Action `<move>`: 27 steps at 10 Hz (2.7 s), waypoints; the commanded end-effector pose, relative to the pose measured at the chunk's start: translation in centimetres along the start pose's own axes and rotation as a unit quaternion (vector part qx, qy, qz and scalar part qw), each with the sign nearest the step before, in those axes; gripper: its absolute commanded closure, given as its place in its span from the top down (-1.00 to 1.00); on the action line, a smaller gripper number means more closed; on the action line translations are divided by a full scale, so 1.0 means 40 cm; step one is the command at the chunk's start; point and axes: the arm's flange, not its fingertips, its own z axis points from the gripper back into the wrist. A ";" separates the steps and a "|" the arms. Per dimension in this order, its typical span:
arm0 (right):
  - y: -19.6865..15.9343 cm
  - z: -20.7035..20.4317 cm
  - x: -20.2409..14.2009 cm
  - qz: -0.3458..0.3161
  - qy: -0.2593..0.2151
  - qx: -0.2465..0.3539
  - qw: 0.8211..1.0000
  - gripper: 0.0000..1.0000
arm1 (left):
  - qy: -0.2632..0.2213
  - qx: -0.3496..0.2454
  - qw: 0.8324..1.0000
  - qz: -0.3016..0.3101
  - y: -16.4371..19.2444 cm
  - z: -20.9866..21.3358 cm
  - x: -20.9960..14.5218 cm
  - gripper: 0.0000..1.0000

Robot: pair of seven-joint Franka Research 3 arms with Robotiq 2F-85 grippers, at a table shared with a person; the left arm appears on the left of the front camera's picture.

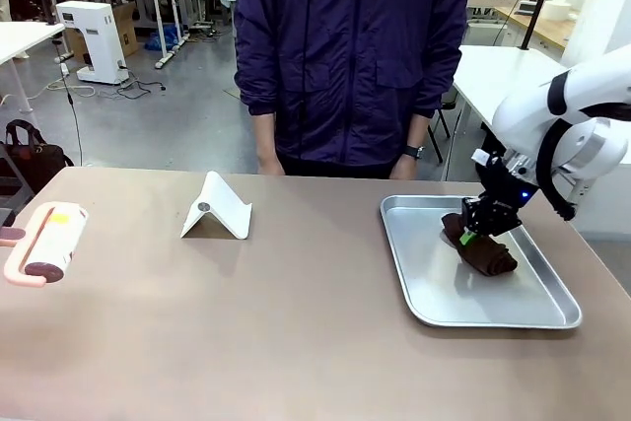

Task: Clean the surface of the table.
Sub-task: Clean the area not pointed to by the person, then return the Lint Roller and towel to their original positions.

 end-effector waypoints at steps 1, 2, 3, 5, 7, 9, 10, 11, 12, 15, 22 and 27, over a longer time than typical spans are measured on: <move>-0.015 -0.001 -0.008 -0.055 -0.024 0.062 0.996 -0.80 | 0.000 -0.004 1.000 -0.002 -0.004 0.004 -0.004 -0.56; -0.010 0.022 -0.015 -0.081 -0.029 0.117 0.989 -0.80 | 0.000 -0.004 1.000 -0.002 -0.004 0.004 -0.004 -0.56; -0.006 0.045 -0.025 -0.112 -0.028 0.183 0.976 -0.80 | 0.000 -0.004 1.000 -0.002 -0.004 0.004 -0.004 -0.56; 0.010 0.090 -0.047 -0.139 -0.001 0.334 0.932 -0.80 | 0.000 -0.004 1.000 -0.002 -0.004 0.004 -0.004 -0.56; 0.017 0.117 -0.062 -0.131 0.032 0.448 0.884 -0.80 | 0.000 -0.004 1.000 -0.002 -0.004 0.004 -0.004 -0.56; 0.006 0.171 -0.094 -0.105 0.067 0.560 0.819 -0.80 | 0.000 -0.004 1.000 -0.002 -0.004 0.004 -0.004 -0.56; -0.005 0.203 -0.117 -0.087 0.090 0.596 0.793 -0.80 | 0.000 -0.004 1.000 -0.002 -0.004 0.004 -0.004 -0.56; -0.019 0.233 -0.143 -0.073 0.103 0.618 0.776 -0.80 | 0.000 -0.004 1.000 -0.002 -0.004 0.004 -0.004 -0.56; -0.038 0.259 -0.167 -0.065 0.096 0.622 0.775 -0.80 | 0.000 -0.004 1.000 -0.002 -0.004 0.004 -0.004 -0.56; -0.110 0.287 -0.232 -0.050 0.108 0.604 0.788 -0.80 | 0.000 -0.004 1.000 -0.002 -0.004 0.004 -0.004 -0.56; -0.159 0.262 -0.233 -0.075 0.115 0.558 0.818 -0.80 | 0.000 -0.004 1.000 -0.002 -0.004 0.004 -0.004 -0.56; -0.159 0.262 -0.233 -0.075 0.115 0.558 0.818 -0.80 | 0.000 -0.004 1.000 -0.002 -0.004 0.004 -0.004 -0.56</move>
